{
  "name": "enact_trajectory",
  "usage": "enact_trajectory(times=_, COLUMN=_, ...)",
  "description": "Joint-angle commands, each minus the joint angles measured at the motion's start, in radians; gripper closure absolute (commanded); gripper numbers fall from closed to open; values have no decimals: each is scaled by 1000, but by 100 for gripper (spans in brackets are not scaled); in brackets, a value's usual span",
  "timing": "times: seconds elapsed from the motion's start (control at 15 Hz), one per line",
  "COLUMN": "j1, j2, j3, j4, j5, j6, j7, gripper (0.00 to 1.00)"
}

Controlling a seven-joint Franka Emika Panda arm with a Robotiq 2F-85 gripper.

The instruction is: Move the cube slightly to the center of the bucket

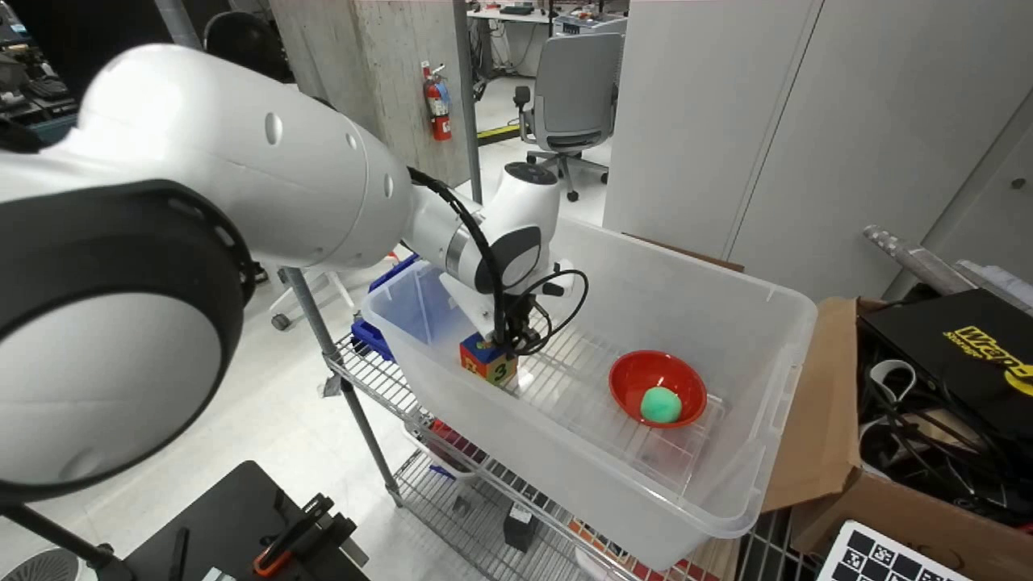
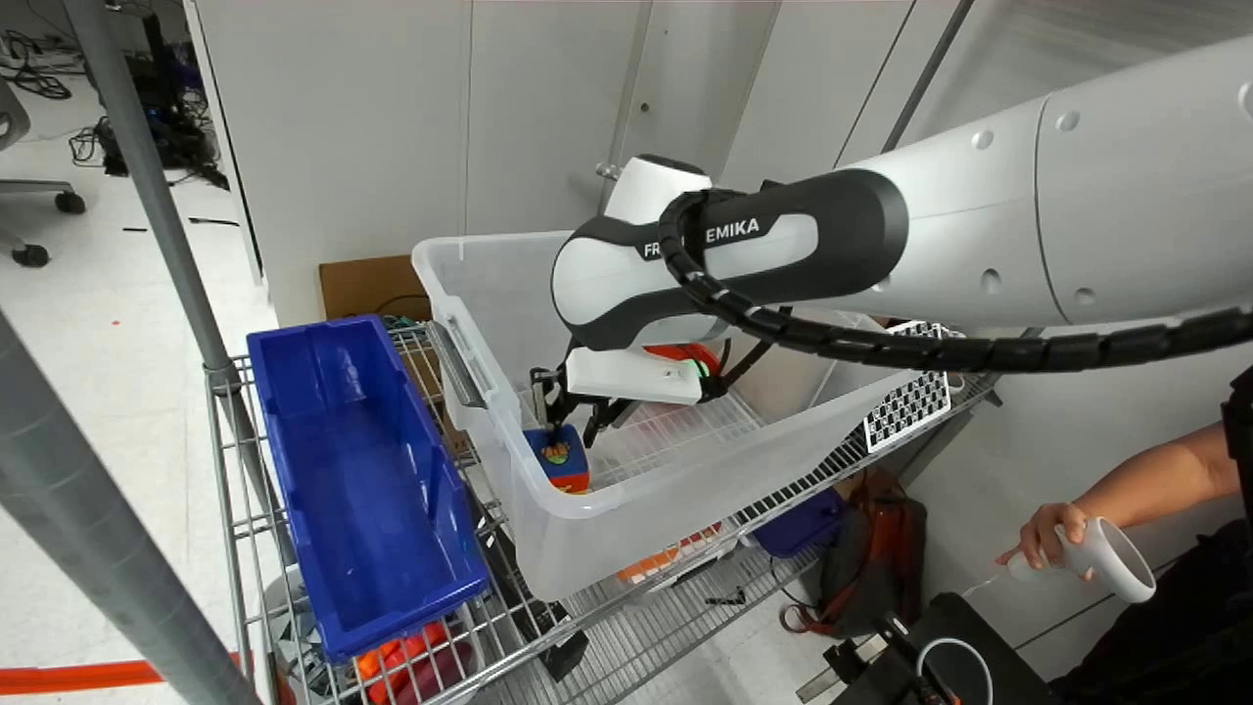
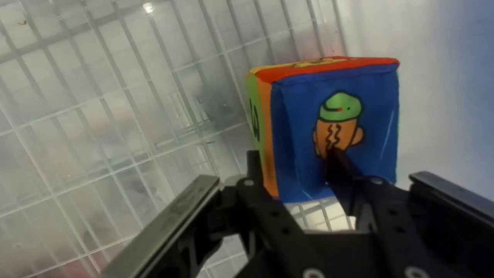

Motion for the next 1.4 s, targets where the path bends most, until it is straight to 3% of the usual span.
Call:
enact_trajectory(times=0.0, j1=-2, j2=83, j3=-7, j4=129, j5=-2, j6=-64, j7=39, gripper=83)
enact_trajectory(times=0.13, j1=-3, j2=101, j3=-10, j4=170, j5=1, j6=-105, j7=61, gripper=98)
enact_trajectory(times=0.2, j1=-5, j2=107, j3=-9, j4=185, j5=3, j6=-126, j7=70, gripper=100)
enact_trajectory(times=0.53, j1=-9, j2=95, j3=5, j4=227, j5=16, j6=-274, j7=96, gripper=99)
enact_trajectory(times=0.73, j1=2, j2=28, j3=-8, j4=158, j5=-1, j6=-260, j7=96, gripper=99)
enact_trajectory(times=1.07, j1=-5, j2=-85, j3=-92, j4=63, j5=-64, j6=-136, j7=110, gripper=99)
enact_trajectory(times=1.33, j1=-35, j2=-108, j3=-145, j4=5, j5=-78, j6=-132, j7=157, gripper=99)
